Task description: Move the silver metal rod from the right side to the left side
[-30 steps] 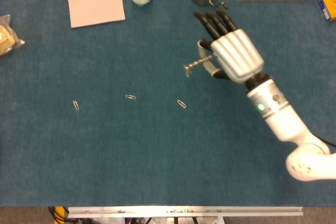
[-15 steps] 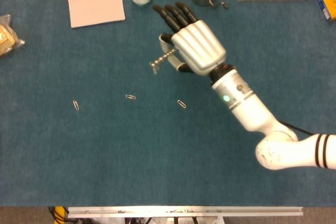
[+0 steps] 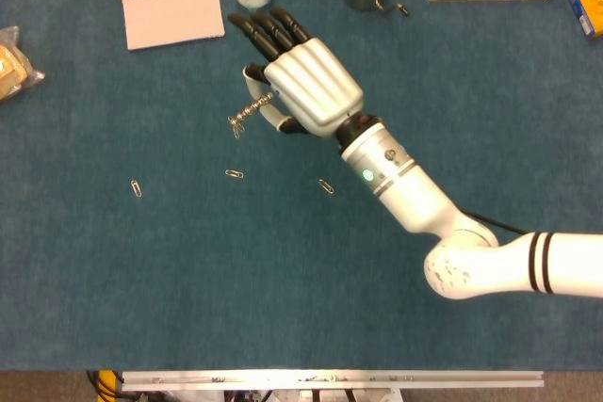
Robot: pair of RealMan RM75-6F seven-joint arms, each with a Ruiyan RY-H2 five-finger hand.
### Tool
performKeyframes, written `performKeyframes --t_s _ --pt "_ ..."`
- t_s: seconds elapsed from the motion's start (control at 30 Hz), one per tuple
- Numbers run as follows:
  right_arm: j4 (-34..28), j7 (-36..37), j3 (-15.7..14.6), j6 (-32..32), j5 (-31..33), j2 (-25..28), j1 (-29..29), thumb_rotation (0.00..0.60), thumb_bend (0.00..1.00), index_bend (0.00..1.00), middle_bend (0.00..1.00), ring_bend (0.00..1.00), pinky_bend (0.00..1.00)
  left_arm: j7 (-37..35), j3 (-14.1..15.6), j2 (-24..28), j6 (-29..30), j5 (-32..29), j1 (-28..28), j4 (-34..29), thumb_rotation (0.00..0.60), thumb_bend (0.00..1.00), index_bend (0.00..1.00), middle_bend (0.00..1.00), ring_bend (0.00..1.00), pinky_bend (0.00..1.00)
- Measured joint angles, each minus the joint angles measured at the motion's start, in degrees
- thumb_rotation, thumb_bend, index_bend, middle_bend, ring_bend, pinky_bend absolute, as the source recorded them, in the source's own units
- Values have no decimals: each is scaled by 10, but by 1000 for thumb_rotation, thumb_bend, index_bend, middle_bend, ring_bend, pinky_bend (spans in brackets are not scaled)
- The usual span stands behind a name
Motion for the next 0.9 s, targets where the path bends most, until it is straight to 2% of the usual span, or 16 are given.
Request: performKeyframes --t_s 0.03,0.07,0.13,0.17,0.23,0.33,0.53,0.73,0.9 --pt "8 1 2 -3 6 -4 4 600 341 552 21 0 0 1 0 0 0 0 0 0 600 410 406 258 124 159" --pt "15 1 3 -6 12 -7 8 600 317 471 21 0 0 1 0 0 0 0 0 -1 600 410 406 258 124 159" --pt "30 0 5 -15 28 -12 17 600 181 193 9 0 0 2 0 0 1 0 1 -2 600 410 406 258 124 160" --pt "39 -2 7 -22 41 -16 24 600 117 100 3 0 0 3 0 1 2 0 2 -3 600 410 406 258 124 160" --pt "51 -6 9 -33 63 -21 36 600 29 10 0 0 0 4 0 2 2 -2 3 -6 600 410 406 258 124 160" --pt "66 -8 9 -46 86 -26 53 600 0 0 0 0 0 7 0 5 2 -5 5 -8 600 410 406 258 124 160" --pt "53 10 -8 -33 77 -10 40 600 0 0 0 0 0 9 -1 5 1 -7 6 -11 600 410 406 258 124 160" --pt "3 30 -35 7 51 34 -2 600 0 0 0 0 0 13 -5 8 5 -3 2 -19 600 410 405 258 124 160" --pt "-53 54 -69 53 5 94 -54 600 0 0 1 0 0 27 -11 16 12 6 -6 -35 600 410 382 258 124 160"
